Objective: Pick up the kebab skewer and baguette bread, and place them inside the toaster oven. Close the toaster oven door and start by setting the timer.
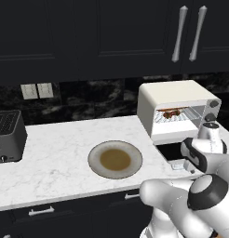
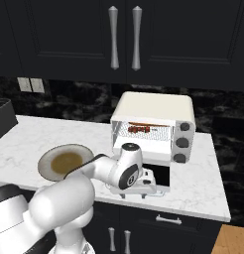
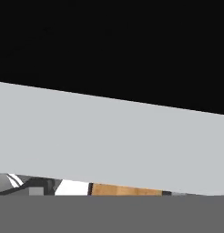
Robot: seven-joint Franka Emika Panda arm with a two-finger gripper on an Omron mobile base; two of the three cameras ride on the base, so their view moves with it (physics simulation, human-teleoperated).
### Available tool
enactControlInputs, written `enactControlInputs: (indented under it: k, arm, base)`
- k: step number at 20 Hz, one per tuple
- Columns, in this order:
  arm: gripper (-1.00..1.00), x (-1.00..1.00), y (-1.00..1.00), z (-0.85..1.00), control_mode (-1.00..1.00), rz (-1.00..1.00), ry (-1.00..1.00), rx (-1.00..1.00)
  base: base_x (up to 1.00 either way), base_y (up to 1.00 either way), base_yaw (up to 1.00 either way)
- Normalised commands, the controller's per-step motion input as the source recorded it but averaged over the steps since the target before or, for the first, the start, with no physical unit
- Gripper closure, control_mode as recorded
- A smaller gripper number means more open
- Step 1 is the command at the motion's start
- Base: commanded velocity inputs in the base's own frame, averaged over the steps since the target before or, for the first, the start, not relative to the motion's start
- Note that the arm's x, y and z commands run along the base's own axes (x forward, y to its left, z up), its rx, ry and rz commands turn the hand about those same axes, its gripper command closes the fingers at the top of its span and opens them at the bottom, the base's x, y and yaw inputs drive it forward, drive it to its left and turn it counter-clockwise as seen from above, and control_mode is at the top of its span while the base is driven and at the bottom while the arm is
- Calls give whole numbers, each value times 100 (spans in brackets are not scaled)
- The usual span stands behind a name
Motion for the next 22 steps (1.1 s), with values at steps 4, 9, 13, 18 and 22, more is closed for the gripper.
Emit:
enactControlInputs:
  k: [4,9,13,18,22]
  arm:
    - [-100,-27,0,0,-100,-7,0,0]
    - [-100,-13,0,0,-100,-8,0,0]
    - [-100,3,0,-5,-100,-4,0,0]
    - [-100,18,0,-25,-100,-3,0,0]
    - [-100,29,0,-22,-100,0,0,0]
  base:
    - [0,0,0]
    - [0,0,0]
    - [0,0,0]
    - [0,0,0]
    - [0,0,0]
